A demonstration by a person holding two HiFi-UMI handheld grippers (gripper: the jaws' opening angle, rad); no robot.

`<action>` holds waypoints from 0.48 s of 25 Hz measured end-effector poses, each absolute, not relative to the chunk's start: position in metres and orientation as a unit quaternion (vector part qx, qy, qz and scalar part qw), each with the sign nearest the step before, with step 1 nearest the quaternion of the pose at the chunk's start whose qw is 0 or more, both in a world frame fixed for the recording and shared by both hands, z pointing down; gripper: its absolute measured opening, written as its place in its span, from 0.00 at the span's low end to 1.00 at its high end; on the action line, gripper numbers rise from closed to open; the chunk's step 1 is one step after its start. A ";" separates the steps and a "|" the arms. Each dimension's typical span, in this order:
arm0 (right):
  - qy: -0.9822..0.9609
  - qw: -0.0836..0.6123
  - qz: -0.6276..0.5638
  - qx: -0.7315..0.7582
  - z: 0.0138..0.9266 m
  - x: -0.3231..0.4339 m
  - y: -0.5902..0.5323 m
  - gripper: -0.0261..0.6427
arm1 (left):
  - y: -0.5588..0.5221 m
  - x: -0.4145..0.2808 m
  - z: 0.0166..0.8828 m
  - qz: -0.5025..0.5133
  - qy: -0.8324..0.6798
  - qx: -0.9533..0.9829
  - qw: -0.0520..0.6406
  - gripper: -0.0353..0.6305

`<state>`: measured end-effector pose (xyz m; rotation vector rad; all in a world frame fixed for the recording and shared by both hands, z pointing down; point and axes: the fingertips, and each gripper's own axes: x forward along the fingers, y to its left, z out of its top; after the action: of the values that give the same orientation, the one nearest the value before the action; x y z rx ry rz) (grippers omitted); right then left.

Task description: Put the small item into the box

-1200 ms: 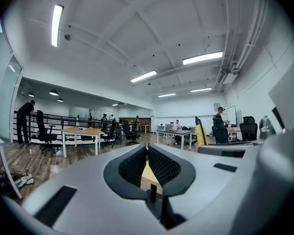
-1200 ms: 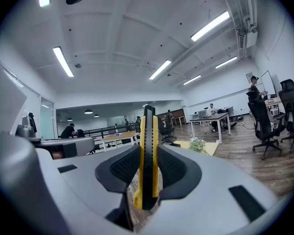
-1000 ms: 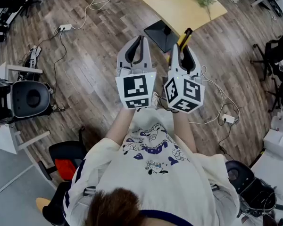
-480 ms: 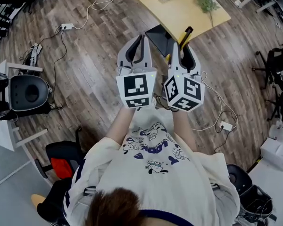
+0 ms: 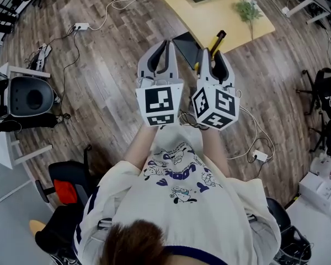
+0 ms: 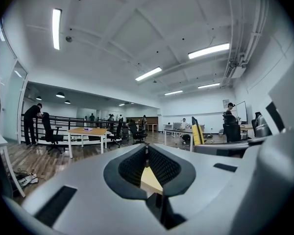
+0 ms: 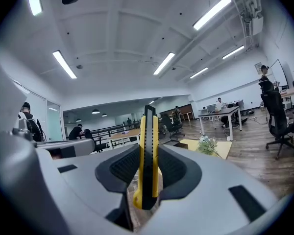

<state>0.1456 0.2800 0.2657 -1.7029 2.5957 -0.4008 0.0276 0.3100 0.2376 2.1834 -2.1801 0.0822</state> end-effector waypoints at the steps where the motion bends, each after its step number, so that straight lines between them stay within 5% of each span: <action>1: 0.830 0.006 -0.129 -0.543 0.266 0.145 0.277 0.22 | 0.307 0.027 0.238 0.028 -0.707 0.706 0.027 0.09; 12: 0.825 0.005 -0.142 -0.547 0.276 0.128 0.221 0.22 | 0.250 0.010 0.247 0.030 -0.705 0.707 0.035 0.09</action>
<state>0.1283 0.2206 0.2763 -1.7138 2.5833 -0.4458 0.0099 0.2501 0.2471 2.1739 -2.1677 0.0935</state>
